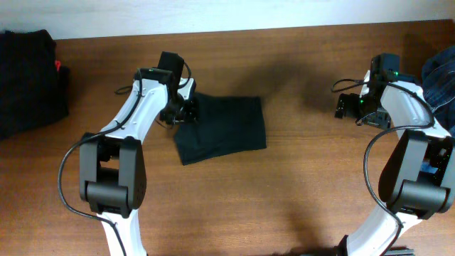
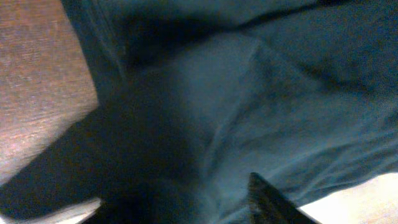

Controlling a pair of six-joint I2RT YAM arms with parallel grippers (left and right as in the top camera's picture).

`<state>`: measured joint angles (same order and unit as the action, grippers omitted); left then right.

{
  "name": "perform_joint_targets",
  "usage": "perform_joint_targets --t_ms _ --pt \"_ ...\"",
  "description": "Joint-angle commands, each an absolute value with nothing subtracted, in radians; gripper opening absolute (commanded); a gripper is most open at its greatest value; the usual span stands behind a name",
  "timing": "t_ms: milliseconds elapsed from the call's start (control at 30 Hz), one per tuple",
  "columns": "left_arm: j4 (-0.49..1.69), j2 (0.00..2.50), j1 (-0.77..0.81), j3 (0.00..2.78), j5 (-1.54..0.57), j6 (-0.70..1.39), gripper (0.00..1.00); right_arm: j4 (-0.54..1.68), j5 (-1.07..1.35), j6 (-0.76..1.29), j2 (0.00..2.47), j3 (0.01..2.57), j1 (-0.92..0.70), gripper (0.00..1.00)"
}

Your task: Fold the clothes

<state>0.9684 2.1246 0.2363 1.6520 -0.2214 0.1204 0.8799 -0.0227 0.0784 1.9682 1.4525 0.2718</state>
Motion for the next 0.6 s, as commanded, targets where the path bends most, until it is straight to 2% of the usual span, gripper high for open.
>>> perform_joint_targets --t_ms 0,367,467,567 --pt "0.944 2.130 0.249 1.574 -0.194 0.120 0.68 0.883 -0.035 0.079 1.950 1.466 0.275 0.99" --pt "0.817 2.130 0.233 1.476 -0.200 0.142 0.79 0.883 -0.034 0.079 1.950 1.466 0.275 0.99" --pt "0.771 2.132 0.234 1.428 -0.269 0.141 0.85 0.883 -0.034 0.079 1.950 1.466 0.275 0.99" --pt "0.714 2.132 0.229 1.385 -0.347 0.141 0.86 0.882 -0.035 0.079 1.950 1.466 0.276 0.99"
